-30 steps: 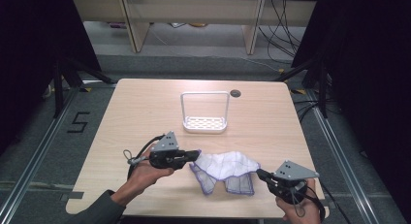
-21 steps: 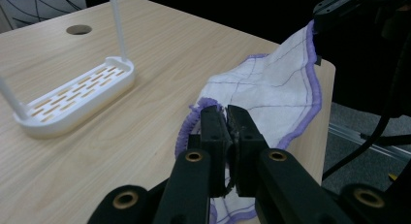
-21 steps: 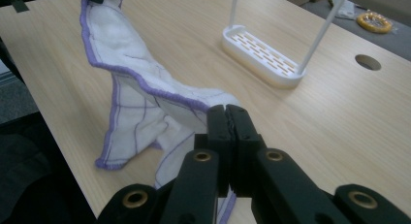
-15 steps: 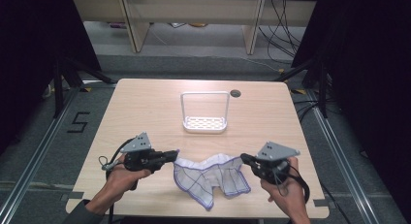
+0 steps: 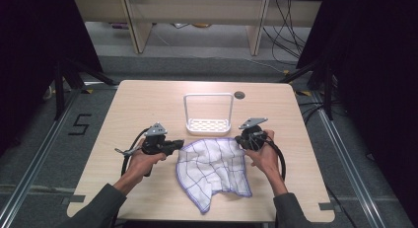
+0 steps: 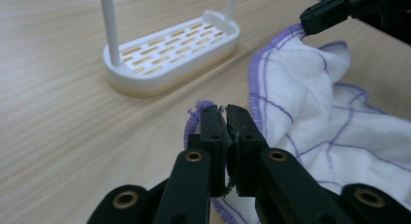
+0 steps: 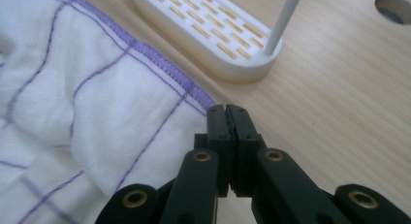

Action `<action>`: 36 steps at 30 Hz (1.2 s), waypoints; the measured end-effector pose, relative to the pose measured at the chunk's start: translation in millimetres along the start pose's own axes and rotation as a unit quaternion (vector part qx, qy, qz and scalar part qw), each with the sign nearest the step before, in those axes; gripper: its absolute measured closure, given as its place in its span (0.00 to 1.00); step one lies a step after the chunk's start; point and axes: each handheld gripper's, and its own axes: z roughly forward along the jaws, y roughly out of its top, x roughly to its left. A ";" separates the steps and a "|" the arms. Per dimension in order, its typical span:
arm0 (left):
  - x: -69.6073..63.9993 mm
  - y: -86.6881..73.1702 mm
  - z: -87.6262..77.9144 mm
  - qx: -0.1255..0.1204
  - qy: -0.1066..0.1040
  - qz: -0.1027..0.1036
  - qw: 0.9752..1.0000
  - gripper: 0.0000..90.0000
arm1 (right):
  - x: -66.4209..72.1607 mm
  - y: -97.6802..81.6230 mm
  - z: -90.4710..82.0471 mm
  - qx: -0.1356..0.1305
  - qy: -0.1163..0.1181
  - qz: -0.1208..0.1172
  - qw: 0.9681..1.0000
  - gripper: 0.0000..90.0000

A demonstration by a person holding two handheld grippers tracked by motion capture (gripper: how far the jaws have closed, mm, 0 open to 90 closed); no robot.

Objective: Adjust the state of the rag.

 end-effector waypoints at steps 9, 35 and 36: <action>11.9 -10.5 23.9 0.033 0.027 0.000 0.999 0.86 | -12.7 -0.6 33.3 0.011 0.000 0.012 1.000 0.93; -101.1 -46.3 -45.6 0.041 -0.092 0.003 0.995 0.47 | 59.7 -100.8 -77.7 -0.017 0.008 0.051 0.999 0.56; -103.8 -47.5 -42.5 0.043 -0.099 -0.001 0.994 0.47 | 61.4 -101.9 -80.1 -0.014 0.011 0.058 0.998 0.56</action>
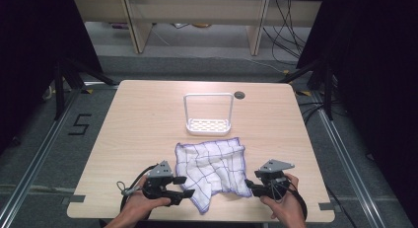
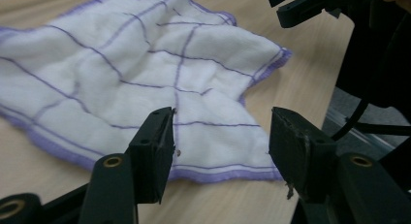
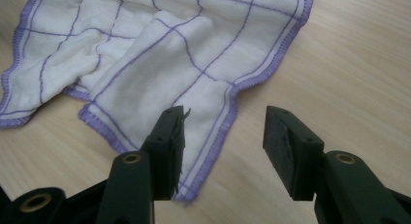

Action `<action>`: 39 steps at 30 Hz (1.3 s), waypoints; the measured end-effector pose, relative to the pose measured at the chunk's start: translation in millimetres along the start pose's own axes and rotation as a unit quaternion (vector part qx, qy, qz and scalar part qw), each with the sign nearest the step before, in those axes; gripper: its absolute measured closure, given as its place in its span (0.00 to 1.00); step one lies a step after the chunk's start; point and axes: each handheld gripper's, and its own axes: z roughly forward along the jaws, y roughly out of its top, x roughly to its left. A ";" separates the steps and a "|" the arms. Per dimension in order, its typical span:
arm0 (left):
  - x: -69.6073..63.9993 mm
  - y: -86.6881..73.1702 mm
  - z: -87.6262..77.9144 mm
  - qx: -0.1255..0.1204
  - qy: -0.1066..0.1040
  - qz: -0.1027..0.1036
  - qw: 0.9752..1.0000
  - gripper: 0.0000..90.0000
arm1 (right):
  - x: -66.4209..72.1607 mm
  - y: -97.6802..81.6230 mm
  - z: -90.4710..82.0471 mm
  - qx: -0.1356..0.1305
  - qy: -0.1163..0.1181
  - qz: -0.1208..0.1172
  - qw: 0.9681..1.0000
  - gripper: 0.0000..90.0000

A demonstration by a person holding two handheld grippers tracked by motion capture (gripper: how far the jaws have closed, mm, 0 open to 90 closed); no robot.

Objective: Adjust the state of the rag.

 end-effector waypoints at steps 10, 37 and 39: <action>-22.9 -9.4 45.3 0.053 0.006 0.050 0.997 0.51 | 2.8 -14.2 3.6 0.007 -0.001 0.005 1.000 0.56; 0.4 -24.7 -10.6 0.040 0.012 0.129 0.991 0.94 | 4.6 -28.7 -11.1 0.021 0.004 -0.038 0.999 0.97; -0.7 -29.1 -11.7 0.037 0.013 0.114 0.993 0.94 | 7.9 -33.6 -17.1 0.016 0.013 -0.040 0.999 0.97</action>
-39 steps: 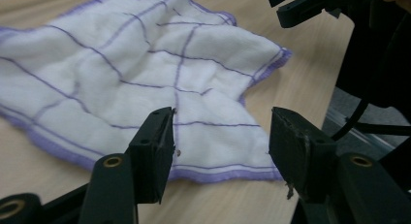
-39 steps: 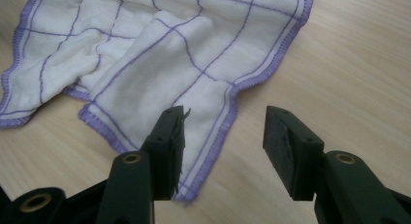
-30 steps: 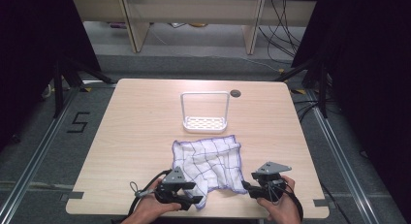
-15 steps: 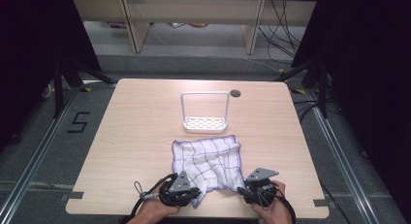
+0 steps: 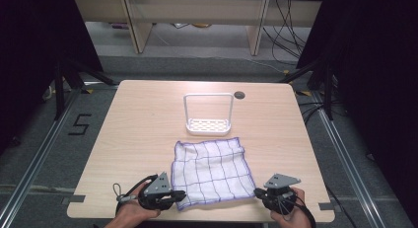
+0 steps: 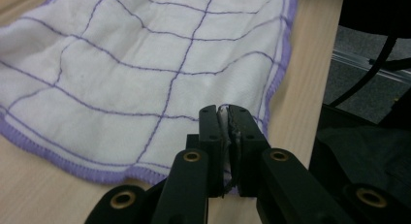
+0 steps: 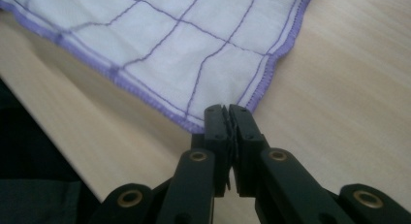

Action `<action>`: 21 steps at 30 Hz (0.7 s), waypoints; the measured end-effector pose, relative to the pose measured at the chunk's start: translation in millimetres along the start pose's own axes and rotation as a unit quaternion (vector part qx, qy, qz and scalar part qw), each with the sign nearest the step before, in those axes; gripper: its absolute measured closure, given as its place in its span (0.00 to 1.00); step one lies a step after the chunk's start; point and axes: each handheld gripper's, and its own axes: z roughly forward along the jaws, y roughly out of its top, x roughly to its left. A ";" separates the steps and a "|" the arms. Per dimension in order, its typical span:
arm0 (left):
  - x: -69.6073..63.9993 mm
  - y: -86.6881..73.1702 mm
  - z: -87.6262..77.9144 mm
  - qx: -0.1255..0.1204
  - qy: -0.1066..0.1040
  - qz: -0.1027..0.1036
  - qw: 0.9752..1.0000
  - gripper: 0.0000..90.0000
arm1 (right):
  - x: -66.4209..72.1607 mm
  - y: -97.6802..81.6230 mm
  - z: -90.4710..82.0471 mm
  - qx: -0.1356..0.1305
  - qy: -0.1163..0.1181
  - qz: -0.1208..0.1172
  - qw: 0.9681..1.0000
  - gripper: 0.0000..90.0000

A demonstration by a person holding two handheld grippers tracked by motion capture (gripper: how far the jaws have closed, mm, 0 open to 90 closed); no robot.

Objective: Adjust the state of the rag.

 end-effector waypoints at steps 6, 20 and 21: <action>0.0 -6.3 -1.3 0.019 -0.001 0.017 1.000 0.93 | 26.0 -7.2 -4.2 0.025 0.005 -0.028 0.999 0.97; 44.7 5.9 -19.5 -0.023 0.060 -0.038 0.997 0.56 | -6.0 25.3 9.6 -0.052 -0.017 0.008 0.998 0.50; 52.4 8.6 -19.0 -0.035 0.070 -0.046 0.996 0.56 | -6.0 25.3 9.6 -0.052 -0.017 0.008 0.998 0.50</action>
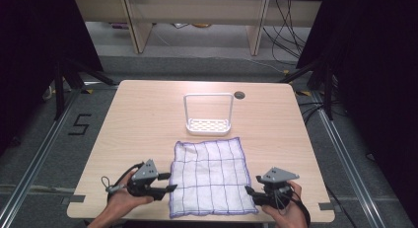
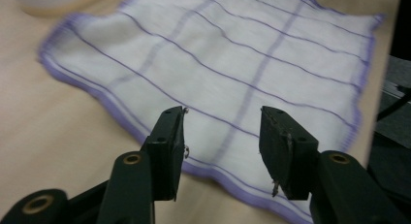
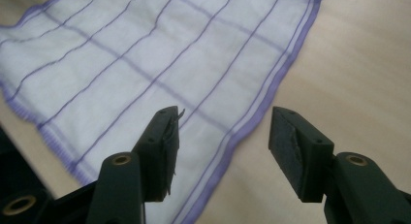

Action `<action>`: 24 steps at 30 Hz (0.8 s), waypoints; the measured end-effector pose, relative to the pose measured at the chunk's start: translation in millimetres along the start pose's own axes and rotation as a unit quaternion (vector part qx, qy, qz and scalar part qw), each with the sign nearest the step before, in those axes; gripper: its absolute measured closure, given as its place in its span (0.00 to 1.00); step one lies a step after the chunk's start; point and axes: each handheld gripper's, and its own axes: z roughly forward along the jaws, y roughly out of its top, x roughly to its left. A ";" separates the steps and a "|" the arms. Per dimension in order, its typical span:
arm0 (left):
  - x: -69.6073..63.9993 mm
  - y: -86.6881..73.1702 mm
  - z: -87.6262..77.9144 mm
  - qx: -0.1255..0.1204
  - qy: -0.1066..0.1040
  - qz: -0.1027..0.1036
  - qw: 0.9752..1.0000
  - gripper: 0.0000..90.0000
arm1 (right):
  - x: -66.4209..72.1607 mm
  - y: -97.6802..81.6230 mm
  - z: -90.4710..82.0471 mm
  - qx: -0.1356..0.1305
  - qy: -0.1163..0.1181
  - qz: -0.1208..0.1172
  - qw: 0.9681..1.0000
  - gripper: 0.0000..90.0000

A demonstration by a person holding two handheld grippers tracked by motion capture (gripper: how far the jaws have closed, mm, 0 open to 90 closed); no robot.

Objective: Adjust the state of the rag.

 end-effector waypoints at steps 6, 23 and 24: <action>44.2 17.1 17.3 0.003 0.038 -0.026 0.999 0.51 | -31.0 34.2 31.6 -0.005 -0.003 0.007 1.000 0.50; 88.2 33.7 65.9 0.027 0.036 -0.040 0.998 0.41 | -81.0 97.3 106.3 0.024 -0.012 0.029 0.999 0.53; 89.2 34.4 66.4 0.030 0.039 -0.035 0.998 0.41 | -80.6 98.6 111.2 0.034 -0.014 0.033 0.999 0.53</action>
